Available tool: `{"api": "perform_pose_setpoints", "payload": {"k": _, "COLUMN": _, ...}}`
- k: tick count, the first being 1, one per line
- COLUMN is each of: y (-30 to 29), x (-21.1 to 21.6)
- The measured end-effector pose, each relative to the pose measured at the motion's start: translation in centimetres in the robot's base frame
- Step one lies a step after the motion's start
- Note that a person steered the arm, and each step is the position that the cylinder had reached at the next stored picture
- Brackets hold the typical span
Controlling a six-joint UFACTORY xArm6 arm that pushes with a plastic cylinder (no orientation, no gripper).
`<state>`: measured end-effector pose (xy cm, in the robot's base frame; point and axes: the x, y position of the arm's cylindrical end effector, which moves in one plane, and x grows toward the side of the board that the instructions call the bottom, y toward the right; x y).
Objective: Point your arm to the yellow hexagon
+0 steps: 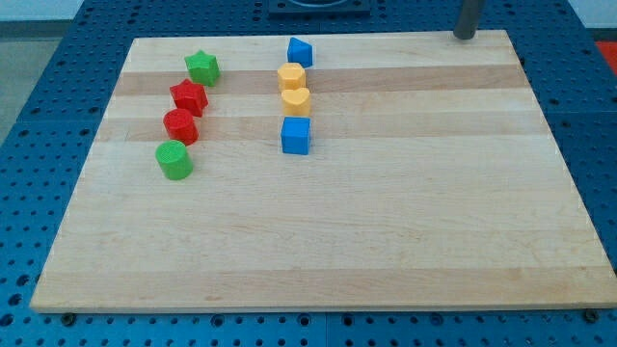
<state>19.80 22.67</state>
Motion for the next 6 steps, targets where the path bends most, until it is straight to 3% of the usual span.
{"api": "perform_pose_setpoints", "payload": {"k": 6, "y": -18.5, "x": 10.9}}
